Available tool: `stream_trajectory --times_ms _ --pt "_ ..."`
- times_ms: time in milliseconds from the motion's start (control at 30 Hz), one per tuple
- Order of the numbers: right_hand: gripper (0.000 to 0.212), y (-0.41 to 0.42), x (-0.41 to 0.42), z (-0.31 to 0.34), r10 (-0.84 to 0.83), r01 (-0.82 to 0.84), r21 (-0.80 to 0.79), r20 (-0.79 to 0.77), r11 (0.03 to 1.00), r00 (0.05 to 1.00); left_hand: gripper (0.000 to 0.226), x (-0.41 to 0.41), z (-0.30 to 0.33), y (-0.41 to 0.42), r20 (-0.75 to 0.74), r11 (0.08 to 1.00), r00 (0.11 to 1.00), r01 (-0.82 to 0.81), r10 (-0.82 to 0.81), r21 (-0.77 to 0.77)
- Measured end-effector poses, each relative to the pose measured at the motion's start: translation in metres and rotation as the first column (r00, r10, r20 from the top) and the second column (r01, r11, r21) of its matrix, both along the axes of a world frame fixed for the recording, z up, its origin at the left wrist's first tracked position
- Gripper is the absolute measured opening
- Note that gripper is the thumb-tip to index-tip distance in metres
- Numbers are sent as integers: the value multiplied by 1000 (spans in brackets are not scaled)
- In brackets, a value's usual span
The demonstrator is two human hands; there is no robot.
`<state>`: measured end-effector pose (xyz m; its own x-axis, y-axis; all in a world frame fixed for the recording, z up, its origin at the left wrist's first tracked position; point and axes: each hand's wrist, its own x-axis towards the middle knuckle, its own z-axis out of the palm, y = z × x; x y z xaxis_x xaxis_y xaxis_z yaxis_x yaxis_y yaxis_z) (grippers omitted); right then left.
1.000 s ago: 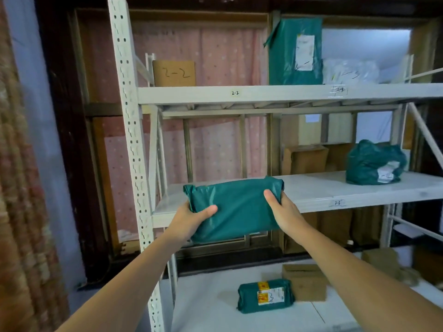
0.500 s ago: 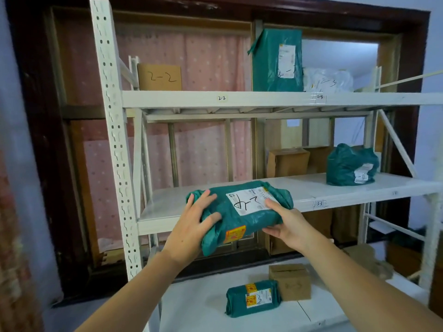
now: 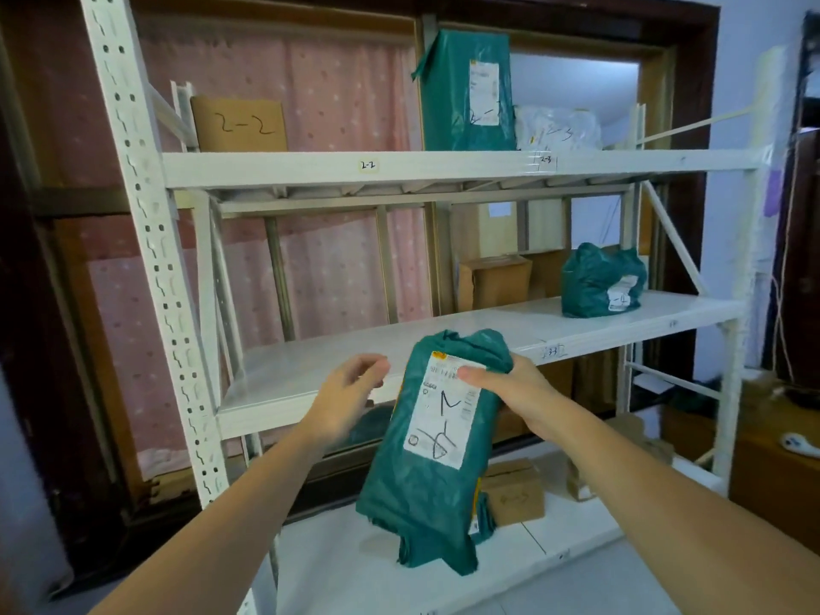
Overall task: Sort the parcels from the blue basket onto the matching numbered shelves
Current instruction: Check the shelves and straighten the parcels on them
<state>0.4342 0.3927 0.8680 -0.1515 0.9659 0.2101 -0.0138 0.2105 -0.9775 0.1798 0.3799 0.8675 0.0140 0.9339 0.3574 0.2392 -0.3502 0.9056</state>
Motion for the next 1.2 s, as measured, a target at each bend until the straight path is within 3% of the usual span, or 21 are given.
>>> stream_trajectory --times_ms 100,300,433,533,633,733,833,933,1033,1200 --pt "37 -9 -1 4 71 -79 32 210 996 975 65 29 0 1 -166 970 957 221 -236 -105" --pt "58 -13 34 -2 124 -125 -21 329 992 936 46 60 -2 -3 -347 860 805 356 -481 -366" --pt "63 -14 75 -5 -23 24 -1 257 1000 966 48 82 -4 2 -259 906 887 306 -383 -293" --pt "55 -12 125 -5 -153 163 -39 194 986 969 54 98 -10 14 11 962 981 190 -192 -197" --pt "42 -10 160 -8 -163 162 -125 9 979 987 45 124 -17 25 252 980 964 124 -82 -155" --pt "50 -4 176 -19 -124 107 -192 -76 975 989 49 164 -23 30 350 981 933 139 -84 -136" --pt "46 1 189 -21 -298 295 -89 -19 951 954 42 208 -23 29 380 978 921 147 -81 -146" --pt "44 1 218 -20 -480 480 50 -12 876 877 42 244 -13 30 319 967 946 137 -63 -215" --pt "54 -2 252 -19 -528 524 131 0 842 849 46 276 -1 34 301 961 952 124 -46 -247" --pt "35 -11 299 -18 -611 596 187 30 781 791 57 333 -10 42 135 979 987 114 -91 -171"
